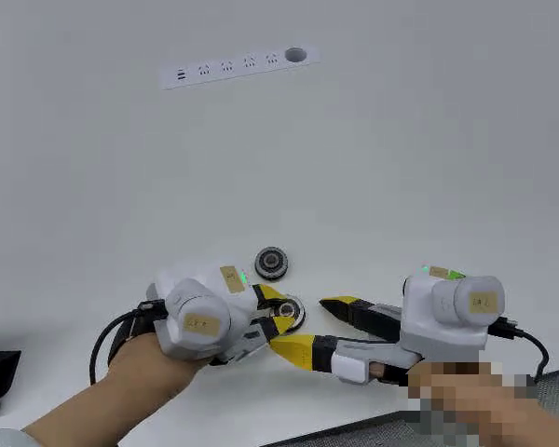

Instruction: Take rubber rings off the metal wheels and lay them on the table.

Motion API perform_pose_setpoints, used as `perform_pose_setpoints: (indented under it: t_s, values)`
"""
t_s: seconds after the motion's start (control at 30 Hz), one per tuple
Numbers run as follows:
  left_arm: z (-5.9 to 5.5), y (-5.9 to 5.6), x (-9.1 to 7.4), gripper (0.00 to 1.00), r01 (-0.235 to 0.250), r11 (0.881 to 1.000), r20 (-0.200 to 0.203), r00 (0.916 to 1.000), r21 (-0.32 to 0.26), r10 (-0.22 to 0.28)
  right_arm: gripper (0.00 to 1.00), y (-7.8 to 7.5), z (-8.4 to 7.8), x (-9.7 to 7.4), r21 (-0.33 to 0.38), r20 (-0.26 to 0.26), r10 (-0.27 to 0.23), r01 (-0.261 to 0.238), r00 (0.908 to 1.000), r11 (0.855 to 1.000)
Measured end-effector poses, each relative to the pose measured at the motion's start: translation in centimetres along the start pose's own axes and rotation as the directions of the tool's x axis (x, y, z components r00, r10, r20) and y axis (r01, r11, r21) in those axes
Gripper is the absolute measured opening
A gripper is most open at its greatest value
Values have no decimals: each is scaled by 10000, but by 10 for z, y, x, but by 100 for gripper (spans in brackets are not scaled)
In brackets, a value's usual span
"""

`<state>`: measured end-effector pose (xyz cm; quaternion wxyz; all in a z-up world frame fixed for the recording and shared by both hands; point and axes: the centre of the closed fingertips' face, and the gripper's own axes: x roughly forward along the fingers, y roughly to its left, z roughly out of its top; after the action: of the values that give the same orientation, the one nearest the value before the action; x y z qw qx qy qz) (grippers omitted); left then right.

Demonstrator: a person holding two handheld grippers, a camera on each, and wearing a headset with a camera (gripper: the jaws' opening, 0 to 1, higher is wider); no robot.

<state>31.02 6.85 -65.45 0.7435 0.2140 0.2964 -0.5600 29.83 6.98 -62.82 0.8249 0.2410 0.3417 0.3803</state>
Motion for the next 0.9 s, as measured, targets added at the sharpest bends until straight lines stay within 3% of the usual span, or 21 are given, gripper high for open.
perform_pose_setpoints:
  t_s: [0.2, 0.4, 0.9]
  values:
    - [0, 0, 0, 14, -33, 10000, 64, 10000, -89, 33, 59, -7, 7, 1, 677, 235, -160, 143, 9996, 9976]
    - [0, 0, 0, 14, -61, 9999, 113, 9999, -134, 62, 47, -12, 3, 4, 770, -35, -253, 255, 9997, 9967]
    - [0, 1, 0, 14, -144, 9995, 199, 9997, -273, 150, 48, -14, 9, 18, 1121, -161, 125, -107, 9998, 9936]
